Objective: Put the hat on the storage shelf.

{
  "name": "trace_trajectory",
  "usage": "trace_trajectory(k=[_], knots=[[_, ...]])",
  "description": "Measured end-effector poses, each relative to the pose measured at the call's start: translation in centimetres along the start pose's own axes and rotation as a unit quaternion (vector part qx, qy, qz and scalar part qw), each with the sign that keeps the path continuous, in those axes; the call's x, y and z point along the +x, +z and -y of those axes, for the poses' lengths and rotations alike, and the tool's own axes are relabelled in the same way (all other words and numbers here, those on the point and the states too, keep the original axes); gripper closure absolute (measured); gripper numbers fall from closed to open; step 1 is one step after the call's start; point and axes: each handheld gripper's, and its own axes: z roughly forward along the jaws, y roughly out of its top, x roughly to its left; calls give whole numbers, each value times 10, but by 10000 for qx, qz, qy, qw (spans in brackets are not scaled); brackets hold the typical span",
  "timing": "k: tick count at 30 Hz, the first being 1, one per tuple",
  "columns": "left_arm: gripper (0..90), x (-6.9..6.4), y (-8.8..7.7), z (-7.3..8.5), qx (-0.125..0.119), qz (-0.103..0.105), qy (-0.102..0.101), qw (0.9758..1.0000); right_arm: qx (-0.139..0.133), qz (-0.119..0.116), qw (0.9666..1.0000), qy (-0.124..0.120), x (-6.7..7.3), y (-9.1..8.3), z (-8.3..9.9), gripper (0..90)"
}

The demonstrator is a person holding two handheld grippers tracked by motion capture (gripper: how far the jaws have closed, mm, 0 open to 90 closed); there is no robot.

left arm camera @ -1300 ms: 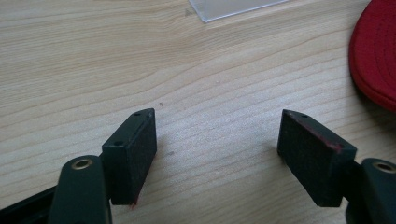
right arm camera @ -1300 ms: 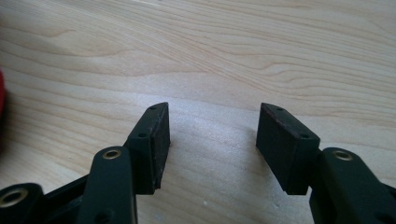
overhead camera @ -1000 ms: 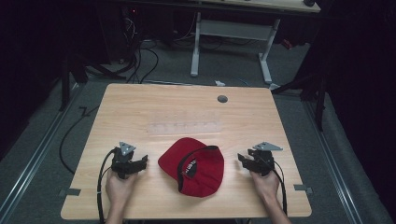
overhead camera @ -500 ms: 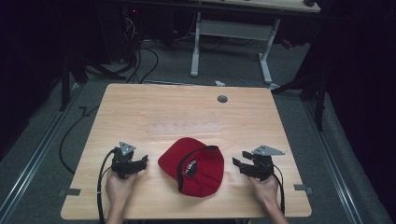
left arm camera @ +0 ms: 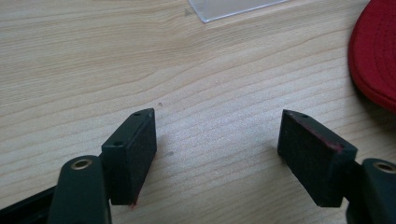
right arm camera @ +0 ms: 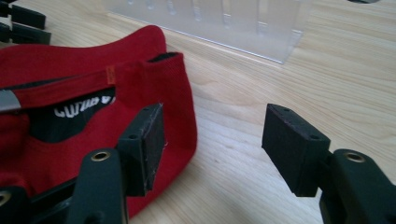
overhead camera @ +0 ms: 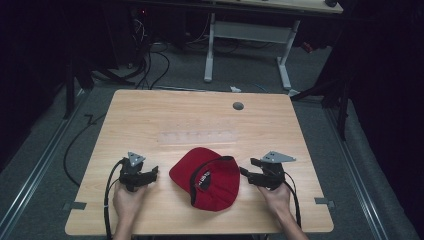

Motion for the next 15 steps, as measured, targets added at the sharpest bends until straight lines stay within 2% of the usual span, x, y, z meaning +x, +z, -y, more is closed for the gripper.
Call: trace_trajectory(k=[9,15], knots=[[284,0,0,0,2,2,2,10000,131,-216,9996,-91,9,17,-13,361],[282,0,0,0,3,4,2,10000,220,-351,9991,-56,12,29,-18,354]])
